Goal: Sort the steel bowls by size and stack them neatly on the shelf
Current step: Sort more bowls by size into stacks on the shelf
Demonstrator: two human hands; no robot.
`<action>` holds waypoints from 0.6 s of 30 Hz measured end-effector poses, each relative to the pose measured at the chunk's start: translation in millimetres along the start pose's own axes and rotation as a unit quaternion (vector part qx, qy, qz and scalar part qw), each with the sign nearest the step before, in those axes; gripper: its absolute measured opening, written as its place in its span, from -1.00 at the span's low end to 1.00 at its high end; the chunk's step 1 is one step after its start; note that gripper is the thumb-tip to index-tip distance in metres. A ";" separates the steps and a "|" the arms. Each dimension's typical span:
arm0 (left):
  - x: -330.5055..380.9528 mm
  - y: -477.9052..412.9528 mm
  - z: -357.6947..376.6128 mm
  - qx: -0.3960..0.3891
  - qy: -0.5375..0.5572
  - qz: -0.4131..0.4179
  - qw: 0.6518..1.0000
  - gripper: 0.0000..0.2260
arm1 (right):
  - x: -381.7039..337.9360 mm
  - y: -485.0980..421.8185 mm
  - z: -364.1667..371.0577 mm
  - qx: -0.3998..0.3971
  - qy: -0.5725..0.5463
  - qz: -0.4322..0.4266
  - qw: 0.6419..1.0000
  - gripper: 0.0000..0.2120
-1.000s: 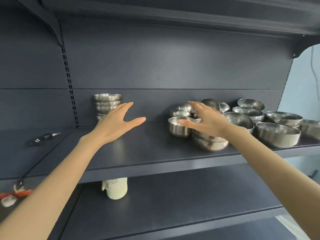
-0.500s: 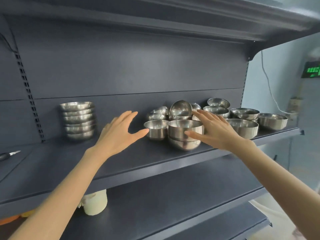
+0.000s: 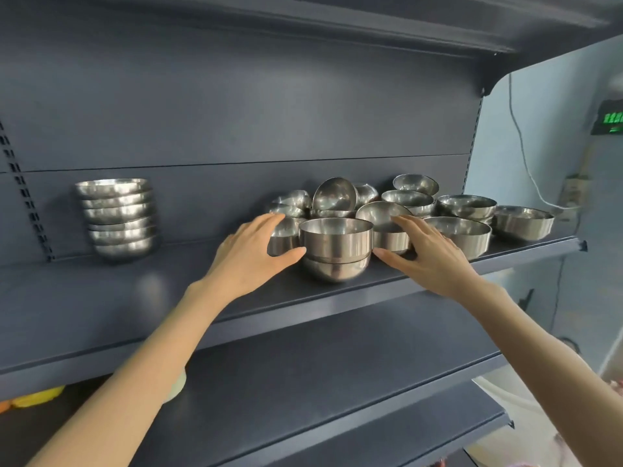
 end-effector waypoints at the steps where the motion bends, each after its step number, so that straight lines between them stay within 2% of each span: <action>1: 1.4 -2.4 5.0 0.002 0.006 -0.008 1.000 -0.33 | 4.9 -2.6 3.0 -0.006 -0.006 -0.004 1.000 -0.27; 7: 11.6 -16.0 29.3 0.020 0.040 -0.045 0.998 -0.28 | 15.2 -21.9 16.2 -0.017 -0.023 -0.061 0.998 -0.24; 11: 15.3 -19.1 46.9 0.011 0.103 -0.091 0.990 -0.12 | 17.8 -34.7 32.4 -0.053 -0.067 -0.084 0.993 -0.17; 18: 1.7 -26.1 63.5 0.003 0.210 -0.145 0.967 0.03 | 10.5 -53.5 52.2 -0.098 -0.114 -0.095 0.984 -0.03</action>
Point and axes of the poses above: each hand's wrist, its own y-axis away from the middle knuckle, its own z-axis out of the palm, x = y × z, the point moved 9 cm from there along -y, towards the middle knuckle, and after that the axes turned 6 degrees about y, right-handed, at the moved point
